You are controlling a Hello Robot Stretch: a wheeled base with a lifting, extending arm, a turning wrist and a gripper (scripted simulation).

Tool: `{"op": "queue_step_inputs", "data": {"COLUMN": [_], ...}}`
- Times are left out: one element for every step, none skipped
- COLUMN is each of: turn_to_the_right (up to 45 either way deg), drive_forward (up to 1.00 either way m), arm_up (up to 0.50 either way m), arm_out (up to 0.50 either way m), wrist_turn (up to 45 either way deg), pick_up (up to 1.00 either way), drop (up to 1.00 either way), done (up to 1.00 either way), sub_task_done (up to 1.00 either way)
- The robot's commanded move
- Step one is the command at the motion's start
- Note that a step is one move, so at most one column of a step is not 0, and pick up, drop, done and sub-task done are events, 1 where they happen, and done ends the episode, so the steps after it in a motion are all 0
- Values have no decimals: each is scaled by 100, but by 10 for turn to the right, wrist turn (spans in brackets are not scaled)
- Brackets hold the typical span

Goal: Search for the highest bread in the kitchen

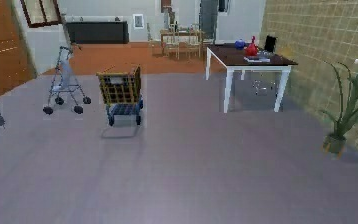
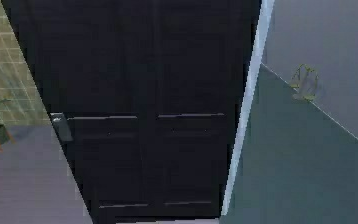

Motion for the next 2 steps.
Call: {"op": "queue_step_inputs", "data": {"turn_to_the_right": [0,0], "drive_forward": [100,100], "arm_up": [0,0], "arm_out": [0,0], "wrist_turn": [0,0], "pick_up": [0,0], "drop": [0,0], "done": [0,0], "sub_task_done": [0,0]}}
